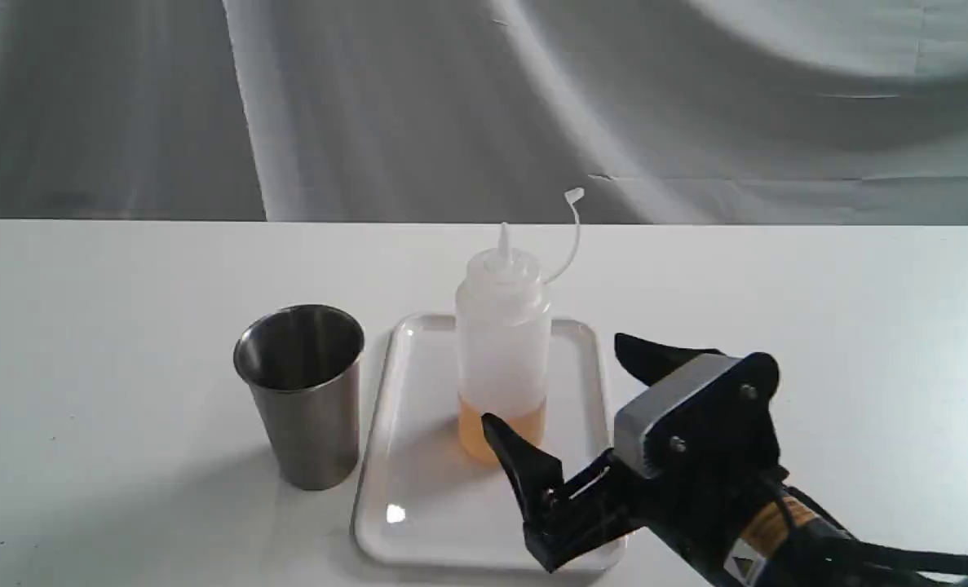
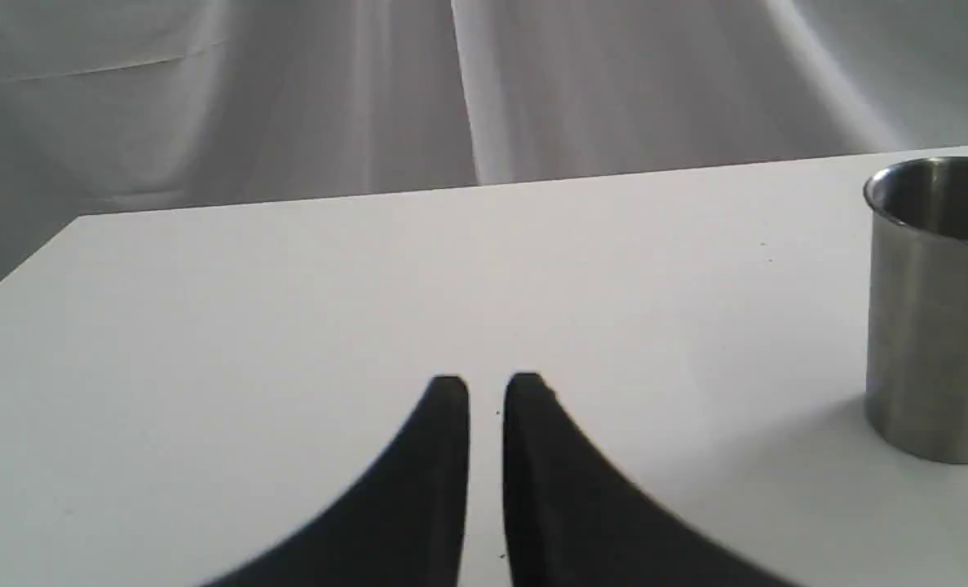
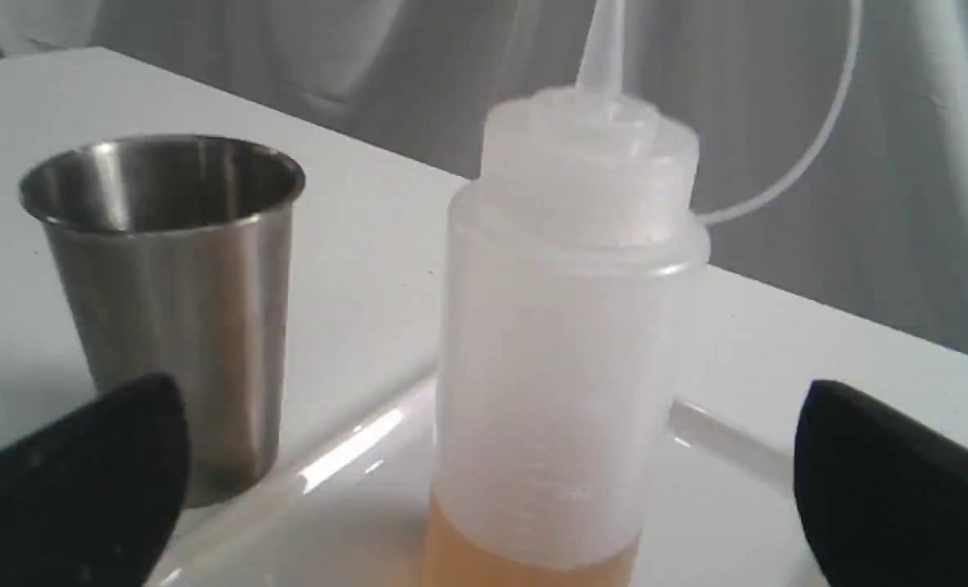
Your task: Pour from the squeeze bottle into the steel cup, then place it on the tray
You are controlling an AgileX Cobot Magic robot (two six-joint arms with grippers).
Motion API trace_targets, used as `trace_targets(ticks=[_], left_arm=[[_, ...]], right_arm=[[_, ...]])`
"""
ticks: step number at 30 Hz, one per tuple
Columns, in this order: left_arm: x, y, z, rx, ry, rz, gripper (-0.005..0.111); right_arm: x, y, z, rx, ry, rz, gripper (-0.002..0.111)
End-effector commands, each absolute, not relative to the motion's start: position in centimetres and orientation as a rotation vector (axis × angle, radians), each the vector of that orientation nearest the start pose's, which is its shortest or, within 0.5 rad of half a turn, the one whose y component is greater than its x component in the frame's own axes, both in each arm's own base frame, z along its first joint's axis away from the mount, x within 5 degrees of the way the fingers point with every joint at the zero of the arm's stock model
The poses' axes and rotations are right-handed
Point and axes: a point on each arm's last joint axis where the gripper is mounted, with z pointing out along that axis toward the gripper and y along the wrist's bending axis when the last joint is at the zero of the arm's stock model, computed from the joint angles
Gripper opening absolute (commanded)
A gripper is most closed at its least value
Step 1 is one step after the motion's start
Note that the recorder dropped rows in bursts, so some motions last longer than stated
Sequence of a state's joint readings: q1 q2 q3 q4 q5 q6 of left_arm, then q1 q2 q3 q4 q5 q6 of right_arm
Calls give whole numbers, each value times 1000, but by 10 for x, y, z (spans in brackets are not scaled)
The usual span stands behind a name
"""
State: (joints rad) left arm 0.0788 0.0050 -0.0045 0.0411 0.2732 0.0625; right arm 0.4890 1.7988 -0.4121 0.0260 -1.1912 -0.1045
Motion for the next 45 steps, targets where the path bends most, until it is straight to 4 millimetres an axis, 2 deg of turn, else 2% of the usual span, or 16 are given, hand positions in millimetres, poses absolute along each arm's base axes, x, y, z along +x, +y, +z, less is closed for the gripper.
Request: trace_targets(ticks=[1, 7, 13, 18, 25, 33, 39, 45], left_arm=[[55, 5, 189, 15, 1751, 141, 8], [55, 5, 189, 15, 1751, 141, 8], [55, 5, 189, 15, 1751, 141, 8], [55, 5, 189, 15, 1751, 141, 8], [55, 5, 189, 15, 1751, 141, 8], [55, 5, 189, 15, 1751, 141, 8], [55, 5, 189, 15, 1751, 141, 8], [55, 5, 189, 15, 1751, 141, 8]], right_arm=[[230, 124, 163, -500, 1553, 308, 105], [196, 116, 195, -574, 1444, 358, 105], [172, 109, 216, -706, 1490, 326, 105], [151, 99, 239, -709, 1471, 342, 105], [119, 76, 264, -662, 1447, 276, 105], [86, 50, 277, -579, 1425, 225, 105], [66, 33, 274, -518, 1470, 200, 105], [51, 25, 276, -414, 1450, 298, 105]])
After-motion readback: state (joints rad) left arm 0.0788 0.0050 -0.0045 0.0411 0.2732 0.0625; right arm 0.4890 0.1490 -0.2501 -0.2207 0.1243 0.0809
